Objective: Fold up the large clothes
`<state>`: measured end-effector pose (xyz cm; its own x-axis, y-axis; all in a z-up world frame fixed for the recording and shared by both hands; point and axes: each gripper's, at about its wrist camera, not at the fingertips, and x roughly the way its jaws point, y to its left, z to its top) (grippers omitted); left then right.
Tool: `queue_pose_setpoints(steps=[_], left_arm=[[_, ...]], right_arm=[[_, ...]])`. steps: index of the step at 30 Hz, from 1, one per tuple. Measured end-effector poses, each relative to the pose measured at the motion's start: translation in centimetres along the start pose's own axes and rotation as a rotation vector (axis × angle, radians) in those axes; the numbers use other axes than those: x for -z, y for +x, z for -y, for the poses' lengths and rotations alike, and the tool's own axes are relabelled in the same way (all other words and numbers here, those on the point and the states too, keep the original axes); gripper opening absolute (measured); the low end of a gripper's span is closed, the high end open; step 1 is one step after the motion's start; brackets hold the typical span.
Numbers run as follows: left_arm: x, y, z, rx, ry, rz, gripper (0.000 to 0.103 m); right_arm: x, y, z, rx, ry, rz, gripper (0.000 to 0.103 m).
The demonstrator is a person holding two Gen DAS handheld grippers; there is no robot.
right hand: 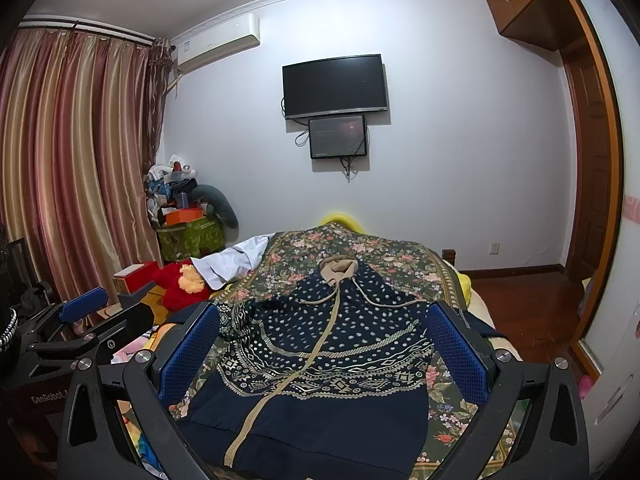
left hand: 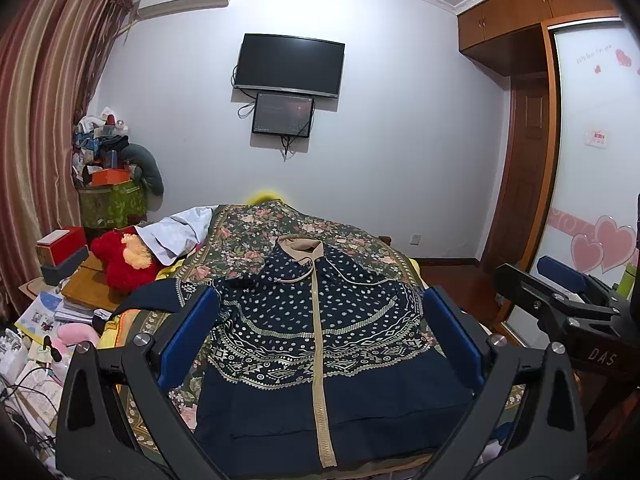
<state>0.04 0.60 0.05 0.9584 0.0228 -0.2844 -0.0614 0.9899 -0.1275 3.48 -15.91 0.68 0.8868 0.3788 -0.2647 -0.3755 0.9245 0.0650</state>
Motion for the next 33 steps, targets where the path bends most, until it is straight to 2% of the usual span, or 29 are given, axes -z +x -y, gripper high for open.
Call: queue_pose_setpoints(steps=[26, 33], left_arm=[[0.1, 0.2, -0.3, -0.003, 0.002, 0.009, 0.103], [-0.1, 1.2, -0.8, -0.010, 0.013, 0.001, 0.103]], right_arm=[[-0.2, -0.2, -0.1, -0.001, -0.001, 0.000, 0.103], [-0.4, 1.7, 0.0, -0.010, -0.002, -0.026, 0.103]])
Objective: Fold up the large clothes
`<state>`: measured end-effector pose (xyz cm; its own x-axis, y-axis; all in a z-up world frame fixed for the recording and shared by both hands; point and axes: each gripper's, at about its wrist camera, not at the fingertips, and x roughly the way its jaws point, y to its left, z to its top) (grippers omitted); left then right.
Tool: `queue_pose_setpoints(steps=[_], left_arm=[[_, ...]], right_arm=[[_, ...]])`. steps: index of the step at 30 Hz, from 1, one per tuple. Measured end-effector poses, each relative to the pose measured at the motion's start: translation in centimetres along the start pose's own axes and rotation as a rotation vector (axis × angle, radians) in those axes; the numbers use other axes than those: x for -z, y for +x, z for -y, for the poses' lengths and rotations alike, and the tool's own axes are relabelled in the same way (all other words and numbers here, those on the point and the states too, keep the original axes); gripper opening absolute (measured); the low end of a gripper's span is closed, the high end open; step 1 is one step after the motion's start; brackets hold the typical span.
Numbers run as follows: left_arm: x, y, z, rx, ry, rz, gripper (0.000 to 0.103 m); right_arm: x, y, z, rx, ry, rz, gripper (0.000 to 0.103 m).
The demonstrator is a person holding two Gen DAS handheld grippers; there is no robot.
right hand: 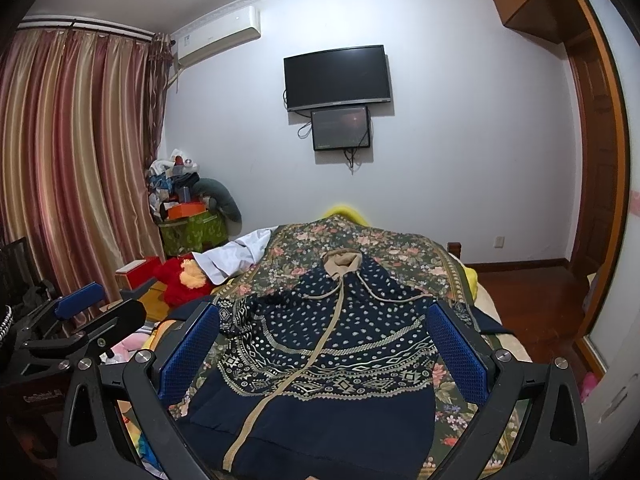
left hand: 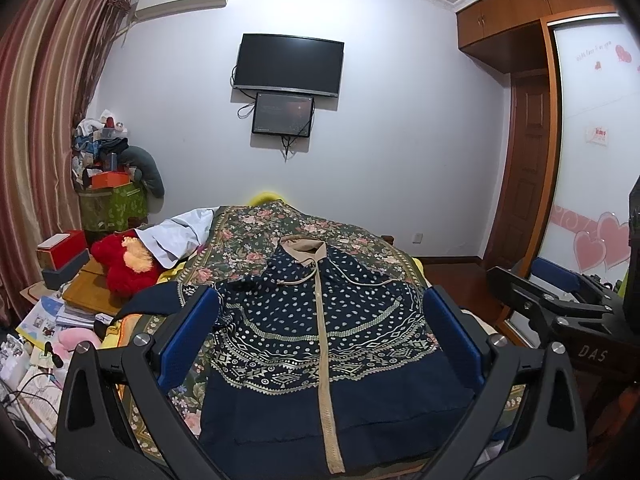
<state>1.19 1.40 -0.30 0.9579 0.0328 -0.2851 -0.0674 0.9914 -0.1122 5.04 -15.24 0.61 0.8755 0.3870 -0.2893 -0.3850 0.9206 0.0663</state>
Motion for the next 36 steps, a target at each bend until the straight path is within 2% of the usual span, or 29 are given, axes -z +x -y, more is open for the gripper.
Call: queue_pose_setpoints(steps=[4, 8, 14, 16, 23, 25, 28, 30, 32, 34, 36], left_arm=[[-0.8, 1.6, -1.2, -0.003, 0.006, -0.003, 0.103], [-1.9, 4.0, -3.6, -0.039, -0.007, -0.005, 0.103], [-3.5, 9.9, -9.1, -0.156, -0.001, -0.070, 0.103], [-3.6, 12.7, -11.8, -0.199, -0.020, -0.119, 0.103], [-1.4, 21.6, -21.9, -0.222, -0.219, -0.362, 0.103], [-0.1, 24.2, -24.3, -0.246, -0.242, -0.437, 0.103], [2.0, 27.0, -26.7, -0.256, -0.252, -0.531, 0.103], [3.4, 28.7, -28.4, -0.249, -0.295, -0.581, 0.102], [4.9, 30.1, -30.5, -0.222, -0.380, -0.640, 0.095], [6.7, 31.2, -32.3, -0.189, -0.478, -0.696, 0.084], [8.0, 31.8, -33.7, -0.168, -0.557, -0.729, 0.082]], right_arm=[[-0.5, 2.5, -0.1, 0.031, -0.028, 0.000, 0.103], [-1.5, 6.2, 0.2, 0.056, -0.063, -0.013, 0.103], [-3.6, 13.3, 0.9, 0.000, -0.039, -0.078, 0.103], [-4.2, 16.1, 1.3, -0.037, -0.013, -0.120, 0.103], [-4.6, 27.8, 1.3, -0.070, 0.015, -0.308, 0.103], [-3.6, 32.2, 1.0, -0.068, 0.013, -0.401, 0.103], [-1.6, 36.8, 0.5, -0.052, 0.000, -0.492, 0.103], [0.2, 39.9, -0.2, -0.054, -0.023, -0.558, 0.103], [1.9, 42.5, -1.0, -0.058, -0.050, -0.614, 0.103], [3.6, 44.8, -1.9, -0.082, -0.064, -0.664, 0.103], [5.3, 47.1, -2.7, -0.115, -0.067, -0.718, 0.103]])
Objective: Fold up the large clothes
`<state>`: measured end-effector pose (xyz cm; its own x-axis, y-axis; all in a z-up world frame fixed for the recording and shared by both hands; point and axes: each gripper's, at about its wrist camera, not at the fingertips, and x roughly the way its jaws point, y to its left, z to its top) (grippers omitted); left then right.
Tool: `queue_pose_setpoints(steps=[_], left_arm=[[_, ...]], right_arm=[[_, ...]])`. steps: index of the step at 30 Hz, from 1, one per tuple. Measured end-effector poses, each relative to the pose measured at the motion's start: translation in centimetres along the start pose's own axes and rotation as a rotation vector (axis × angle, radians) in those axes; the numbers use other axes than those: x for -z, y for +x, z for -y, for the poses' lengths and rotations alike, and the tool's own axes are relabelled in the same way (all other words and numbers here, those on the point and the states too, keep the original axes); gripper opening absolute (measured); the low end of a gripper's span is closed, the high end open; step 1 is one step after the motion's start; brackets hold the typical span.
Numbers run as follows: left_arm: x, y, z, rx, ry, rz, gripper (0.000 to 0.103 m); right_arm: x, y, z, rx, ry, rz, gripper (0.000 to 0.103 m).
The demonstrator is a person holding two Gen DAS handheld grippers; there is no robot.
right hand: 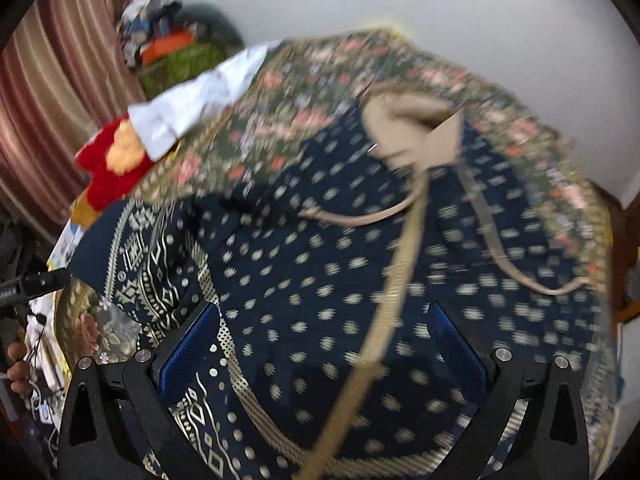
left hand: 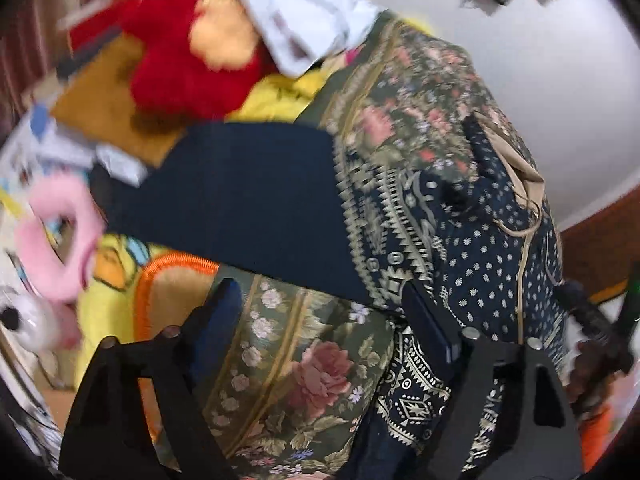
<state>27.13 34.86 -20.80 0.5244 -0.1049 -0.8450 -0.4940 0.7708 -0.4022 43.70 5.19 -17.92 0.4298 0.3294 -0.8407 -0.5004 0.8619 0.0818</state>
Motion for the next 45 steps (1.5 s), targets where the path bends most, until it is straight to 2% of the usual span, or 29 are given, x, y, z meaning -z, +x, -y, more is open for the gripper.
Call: queue_pose_setpoints(steps=[5, 7, 9, 14, 16, 17, 20, 21, 23, 25, 28, 31, 36, 40, 43, 45], left_arm=[[-0.9, 1.1, -1.5, 0.101, -0.047, -0.015, 0.081], [-1.8, 1.6, -2.1, 0.132, -0.067, -0.012, 0.080], [-2.7, 2.2, -2.7, 0.137, -0.085, -0.009, 0.079], [-4.7, 4.4, -4.1, 0.069, -0.124, -0.013, 0.062], [-5.5, 4.6, -3.9, 0.042, -0.112, 0.019, 0.056], [-5.8, 4.5, -3.6, 0.004, -0.092, 0.047, 0.052], [-7.0, 3.9, -2.3, -0.152, -0.012, 0.140, 0.024], [-7.5, 3.7, -1.8, -0.222, 0.019, 0.170, 0.010], [-8.2, 2.9, -1.4, -0.284, 0.063, 0.218, 0.006], [-8.9, 1.6, -0.4, -0.299, 0.096, 0.267, 0.004], [-9.5, -1.0, 2.1, -0.271, 0.150, 0.342, 0.004], [-9.6, -3.6, 6.4, -0.250, 0.238, 0.429, 0.004], [-8.3, -7.3, 14.1, -0.136, 0.382, 0.527, 0.004], [-6.4, -7.4, 20.6, -0.037, 0.497, 0.505, 0.004], [-4.4, -5.3, 24.6, 0.002, 0.564, 0.458, 0.004], [-2.7, -3.0, 27.0, 0.040, 0.601, 0.395, 0.004]], right_arm=[[-0.3, 5.7, -1.4, -0.077, -0.001, -0.110, 0.098], [-0.4, 7.5, -2.0, -0.105, 0.003, -0.149, 0.089], [-0.5, 9.3, -2.8, -0.131, -0.006, -0.180, 0.085], [-0.8, 11.1, -5.6, -0.104, -0.113, -0.164, 0.084], [-0.7, 11.6, -6.8, -0.113, -0.166, -0.168, 0.083], [-0.6, 11.8, -7.3, -0.115, -0.194, -0.170, 0.083], [0.1, 12.6, -8.9, -0.092, -0.306, -0.175, 0.083], [0.4, 12.7, -9.4, -0.079, -0.337, -0.173, 0.083], [0.8, 12.7, -9.8, -0.066, -0.361, -0.174, 0.083], [0.8, 12.7, -9.8, -0.073, -0.357, -0.181, 0.084], [0.6, 12.6, -9.6, -0.088, -0.340, -0.188, 0.084], [0.6, 11.9, -9.0, -0.094, -0.318, -0.204, 0.083], [-0.2, 7.9, -5.6, -0.142, -0.210, -0.183, 0.083], [-0.3, 3.1, -1.3, -0.144, -0.120, -0.131, 0.083], [0.0, -0.7, 2.5, -0.118, -0.067, -0.088, 0.083], [0.9, -3.1, 4.8, -0.084, -0.054, -0.069, 0.083]])
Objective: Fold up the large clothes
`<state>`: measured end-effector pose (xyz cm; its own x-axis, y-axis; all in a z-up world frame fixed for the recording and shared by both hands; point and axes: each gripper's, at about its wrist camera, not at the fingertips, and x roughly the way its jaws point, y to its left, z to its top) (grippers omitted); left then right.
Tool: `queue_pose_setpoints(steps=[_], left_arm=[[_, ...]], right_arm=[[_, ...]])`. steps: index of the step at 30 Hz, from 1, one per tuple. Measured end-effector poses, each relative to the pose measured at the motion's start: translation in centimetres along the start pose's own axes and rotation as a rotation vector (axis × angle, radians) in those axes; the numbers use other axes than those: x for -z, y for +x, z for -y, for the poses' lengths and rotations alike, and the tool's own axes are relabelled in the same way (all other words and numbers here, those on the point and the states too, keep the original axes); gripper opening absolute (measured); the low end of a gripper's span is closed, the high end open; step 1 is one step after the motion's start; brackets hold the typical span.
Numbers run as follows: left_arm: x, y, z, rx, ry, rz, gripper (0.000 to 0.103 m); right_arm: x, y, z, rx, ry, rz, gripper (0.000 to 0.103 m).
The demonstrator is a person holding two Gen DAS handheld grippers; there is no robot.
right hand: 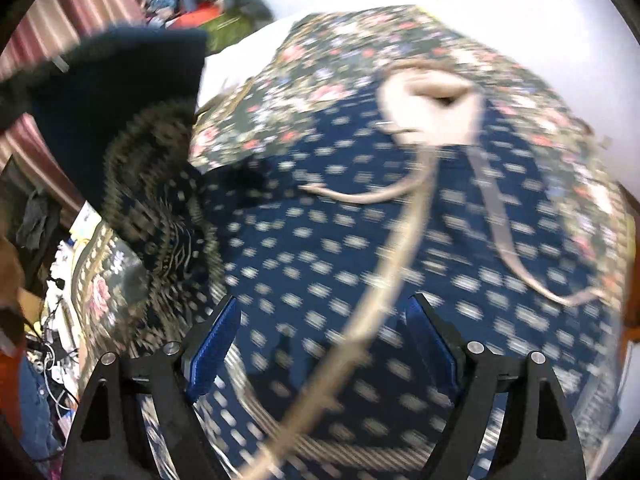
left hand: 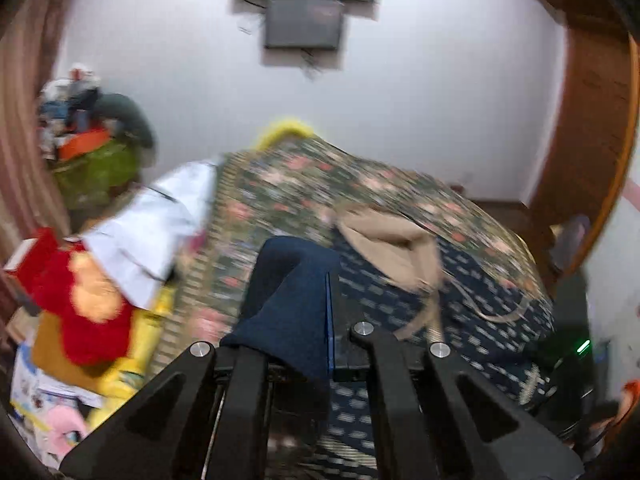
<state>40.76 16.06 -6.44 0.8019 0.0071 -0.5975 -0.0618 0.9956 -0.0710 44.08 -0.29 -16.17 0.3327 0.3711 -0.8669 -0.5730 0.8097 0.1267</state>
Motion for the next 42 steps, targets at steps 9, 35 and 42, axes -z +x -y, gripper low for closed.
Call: queue_pose_setpoints(steps=[9, 35, 42], left_arm=[[8.9, 8.6, 9.9, 0.197, 0.019, -0.379, 0.004], [12.7, -0.8, -7.6, -0.095, -0.099, -0.414, 0.058], [16.3, 1.6, -10.3, -0.017, -0.155, -0.476, 0.058]], right_arm=[[5.4, -5.4, 5.9, 0.110, 0.019, 0.011, 0.084], [1.7, 2.2, -7.1, -0.035, -0.157, -0.029, 0.084], [-1.1, 9.2, -12.0, -0.050, -0.206, -0.080, 0.082]])
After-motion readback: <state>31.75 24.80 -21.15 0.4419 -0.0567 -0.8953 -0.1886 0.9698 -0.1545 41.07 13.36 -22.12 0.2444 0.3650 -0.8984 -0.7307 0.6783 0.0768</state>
